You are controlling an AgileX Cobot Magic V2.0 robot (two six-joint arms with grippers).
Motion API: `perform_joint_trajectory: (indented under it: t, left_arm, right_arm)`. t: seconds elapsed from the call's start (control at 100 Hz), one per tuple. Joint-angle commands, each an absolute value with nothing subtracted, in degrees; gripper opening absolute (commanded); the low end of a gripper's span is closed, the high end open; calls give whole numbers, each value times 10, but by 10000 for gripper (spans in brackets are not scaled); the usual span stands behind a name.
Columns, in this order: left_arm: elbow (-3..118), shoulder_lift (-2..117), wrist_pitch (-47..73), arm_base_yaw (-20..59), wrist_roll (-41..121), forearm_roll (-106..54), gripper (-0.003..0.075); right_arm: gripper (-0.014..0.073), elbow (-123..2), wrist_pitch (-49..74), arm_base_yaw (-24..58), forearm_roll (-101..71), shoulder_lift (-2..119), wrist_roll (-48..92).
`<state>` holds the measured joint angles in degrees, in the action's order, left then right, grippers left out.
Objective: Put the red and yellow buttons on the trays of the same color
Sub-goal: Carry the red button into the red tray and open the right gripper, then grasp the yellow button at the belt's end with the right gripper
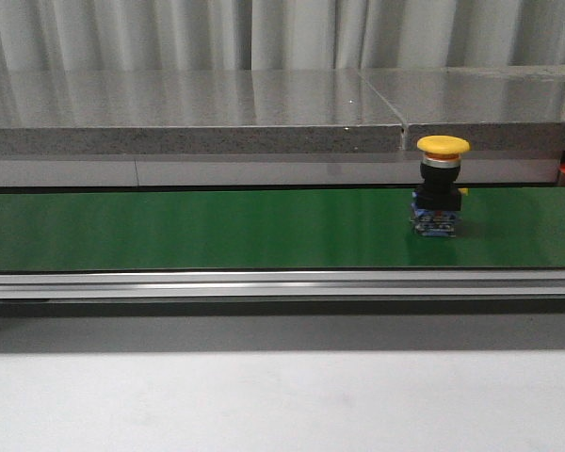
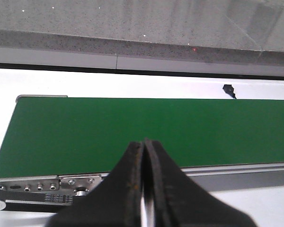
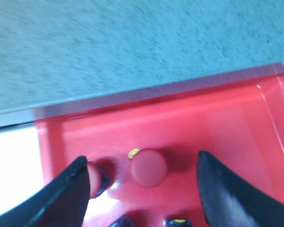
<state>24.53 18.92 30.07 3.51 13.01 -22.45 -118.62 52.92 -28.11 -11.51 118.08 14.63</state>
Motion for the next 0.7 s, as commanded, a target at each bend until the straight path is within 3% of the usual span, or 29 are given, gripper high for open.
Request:
perform_joint_trajectory:
  t: [0.0, 0.32, 0.69]
  left_arm:
    - [260, 194, 263, 40, 130, -238, -19]
    - [260, 194, 263, 40, 130, -238, -19]
    - [260, 194, 263, 40, 130, -238, -19]
  right_arm:
    - [490, -1206, 532, -275, -155, 1107, 169]
    - [490, -1165, 616, -239, -161, 994, 182]
    - [490, -841, 543, -182, -161, 772, 225]
